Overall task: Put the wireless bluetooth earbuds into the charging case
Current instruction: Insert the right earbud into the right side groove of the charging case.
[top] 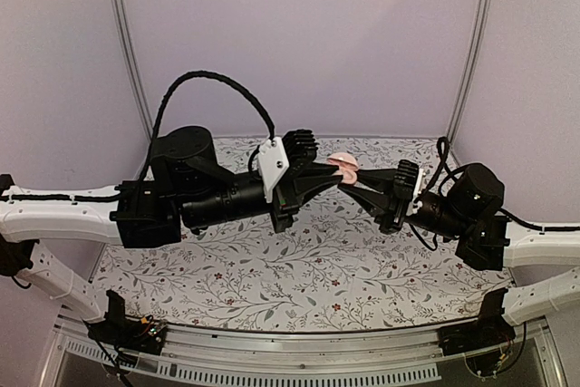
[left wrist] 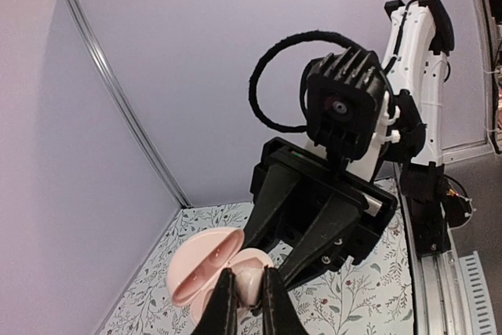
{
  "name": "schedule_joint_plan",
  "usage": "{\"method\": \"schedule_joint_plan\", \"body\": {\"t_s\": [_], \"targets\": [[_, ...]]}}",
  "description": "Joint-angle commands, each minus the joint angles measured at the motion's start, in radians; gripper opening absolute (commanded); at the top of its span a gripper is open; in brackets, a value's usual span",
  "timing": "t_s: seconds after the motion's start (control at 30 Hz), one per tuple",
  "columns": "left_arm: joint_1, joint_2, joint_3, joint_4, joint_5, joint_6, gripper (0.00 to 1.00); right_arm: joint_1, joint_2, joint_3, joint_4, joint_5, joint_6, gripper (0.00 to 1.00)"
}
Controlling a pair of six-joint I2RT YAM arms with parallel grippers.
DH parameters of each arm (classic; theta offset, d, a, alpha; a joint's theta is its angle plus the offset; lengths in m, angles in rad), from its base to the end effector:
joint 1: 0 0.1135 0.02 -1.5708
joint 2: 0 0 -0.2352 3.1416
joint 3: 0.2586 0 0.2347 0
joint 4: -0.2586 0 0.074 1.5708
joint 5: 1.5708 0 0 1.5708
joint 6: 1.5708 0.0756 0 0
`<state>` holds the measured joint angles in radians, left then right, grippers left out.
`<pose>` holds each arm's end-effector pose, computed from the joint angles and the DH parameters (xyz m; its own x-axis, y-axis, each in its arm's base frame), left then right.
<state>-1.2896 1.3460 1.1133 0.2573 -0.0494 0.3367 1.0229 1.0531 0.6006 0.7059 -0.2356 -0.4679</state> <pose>0.1012 -0.3368 0.3525 0.3189 0.0849 -0.9440 0.8905 0.3142 0.3291 0.1291 0.2454 0.3096 0.5440 0.0496 -0.8376 -0.7870 0.3764 -0.4888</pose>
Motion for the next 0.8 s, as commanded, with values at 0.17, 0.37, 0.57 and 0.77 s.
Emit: {"method": "schedule_joint_plan", "body": {"t_s": [0.17,0.37,0.57,0.77], "targets": [[-0.01,-0.015,-0.006,-0.02,-0.025,0.007,0.0,0.008,-0.013,0.0,0.05,0.035,0.031,0.0],[-0.01,0.013,0.005,-0.034,-0.043,0.003,0.0,0.008,-0.009,0.001,0.059,0.029,0.047,0.0],[-0.01,0.04,0.037,-0.061,-0.066,-0.004,0.0,0.008,0.009,0.003,0.066,0.012,0.073,0.0],[-0.01,0.051,0.049,-0.08,-0.078,-0.01,0.01,0.007,0.013,0.004,0.066,0.016,0.066,0.0]]}}
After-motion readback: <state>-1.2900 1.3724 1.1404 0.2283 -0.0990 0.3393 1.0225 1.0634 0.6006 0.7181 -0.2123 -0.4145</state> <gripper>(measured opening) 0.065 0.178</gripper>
